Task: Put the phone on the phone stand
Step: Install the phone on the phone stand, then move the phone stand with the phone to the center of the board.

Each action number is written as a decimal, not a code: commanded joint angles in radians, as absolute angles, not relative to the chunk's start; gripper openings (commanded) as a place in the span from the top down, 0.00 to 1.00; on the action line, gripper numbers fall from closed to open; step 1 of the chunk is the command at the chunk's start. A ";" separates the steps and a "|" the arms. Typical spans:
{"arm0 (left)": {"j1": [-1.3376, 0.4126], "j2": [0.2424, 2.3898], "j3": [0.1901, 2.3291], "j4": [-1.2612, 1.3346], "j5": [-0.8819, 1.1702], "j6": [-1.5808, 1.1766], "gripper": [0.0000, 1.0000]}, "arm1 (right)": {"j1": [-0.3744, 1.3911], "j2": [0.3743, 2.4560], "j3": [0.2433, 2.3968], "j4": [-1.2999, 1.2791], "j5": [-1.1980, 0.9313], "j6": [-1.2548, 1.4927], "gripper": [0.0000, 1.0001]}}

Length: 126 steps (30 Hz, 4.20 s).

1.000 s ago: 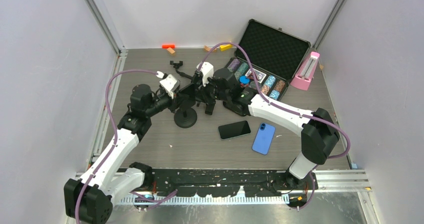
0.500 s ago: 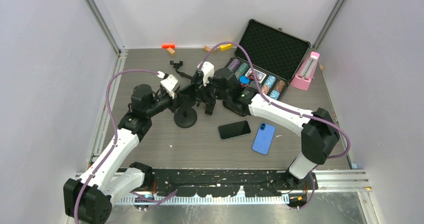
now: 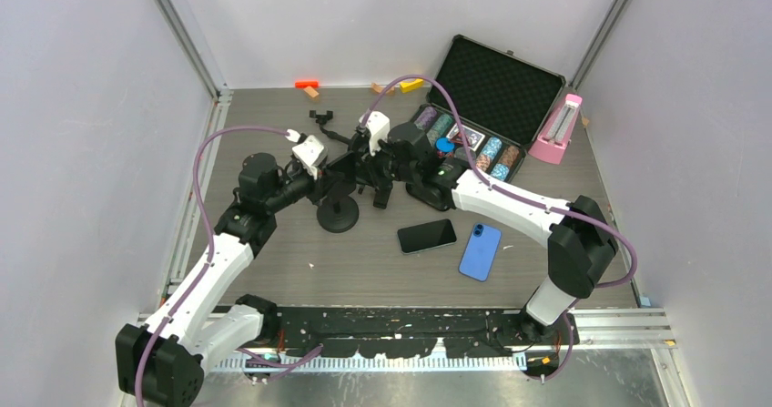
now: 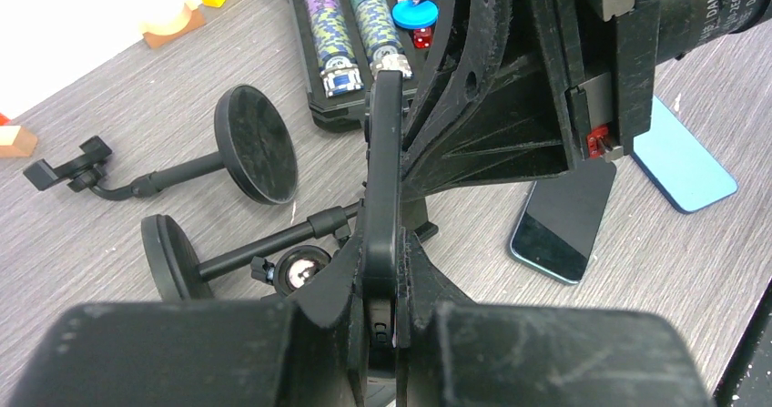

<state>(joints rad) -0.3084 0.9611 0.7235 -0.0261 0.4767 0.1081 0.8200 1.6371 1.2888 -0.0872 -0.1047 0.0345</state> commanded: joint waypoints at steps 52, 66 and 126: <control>-0.236 1.031 0.683 -0.213 0.160 0.259 1.00 | 0.890 1.590 1.323 -0.309 -0.052 -0.012 0.62; -0.236 1.028 0.696 -0.234 0.248 0.235 0.98 | 0.890 1.587 1.321 -0.307 -0.069 -0.030 0.62; -0.235 0.952 0.830 -0.324 0.359 0.167 0.61 | 0.843 1.599 1.298 -0.291 -0.102 -0.055 0.62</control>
